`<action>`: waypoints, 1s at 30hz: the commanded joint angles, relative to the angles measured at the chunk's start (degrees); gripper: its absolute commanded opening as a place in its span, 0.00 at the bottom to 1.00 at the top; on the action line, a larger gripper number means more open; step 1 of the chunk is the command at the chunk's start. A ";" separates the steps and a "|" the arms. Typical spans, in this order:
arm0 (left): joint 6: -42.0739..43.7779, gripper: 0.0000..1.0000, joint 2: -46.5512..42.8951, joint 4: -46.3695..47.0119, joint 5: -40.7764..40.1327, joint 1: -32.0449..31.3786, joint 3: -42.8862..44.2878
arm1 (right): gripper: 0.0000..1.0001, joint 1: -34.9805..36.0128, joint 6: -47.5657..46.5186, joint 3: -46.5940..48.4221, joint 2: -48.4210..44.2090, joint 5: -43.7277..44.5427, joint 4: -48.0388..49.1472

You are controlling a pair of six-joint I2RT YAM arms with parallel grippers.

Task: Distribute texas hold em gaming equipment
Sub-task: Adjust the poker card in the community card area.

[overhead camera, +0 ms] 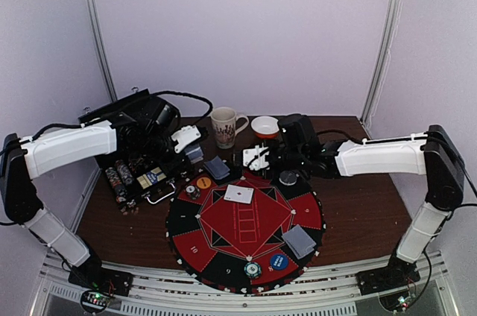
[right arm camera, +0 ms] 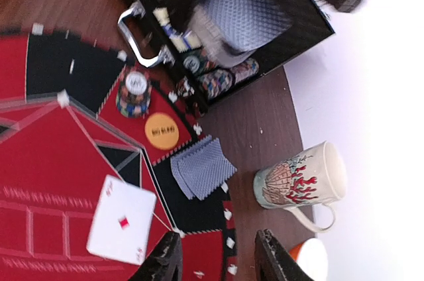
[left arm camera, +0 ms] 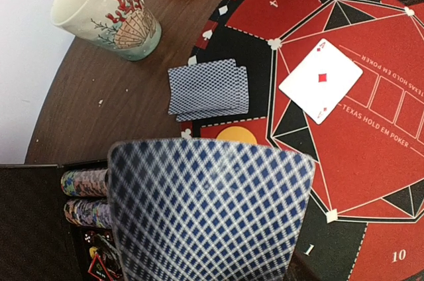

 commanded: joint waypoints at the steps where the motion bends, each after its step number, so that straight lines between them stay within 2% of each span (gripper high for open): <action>1: -0.80 0.45 -0.69 2.98 -0.53 1.15 0.34 | 0.38 0.85 42.63 -1.46 0.17 -6.97 4.71; 4: -1.15 0.45 -0.25 2.98 -0.66 1.77 0.72 | 0.29 1.54 53.22 -0.44 3.53 -5.80 2.44; 7: -1.33 0.45 0.29 2.94 -0.57 2.15 1.22 | 0.20 2.54 58.60 2.77 8.61 -4.37 -3.33; 10: -1.45 0.45 0.66 2.75 -0.31 2.27 1.53 | 0.13 4.23 59.54 6.67 12.99 -2.89 -9.43; 15: -1.50 0.45 0.77 2.66 -0.31 2.41 1.46 | 0.02 5.71 59.63 6.62 15.96 -2.81 -10.45; 30: -1.27 0.45 0.91 2.61 -0.22 2.59 1.35 | 0.00 2.99 60.08 9.17 18.78 8.31 -19.70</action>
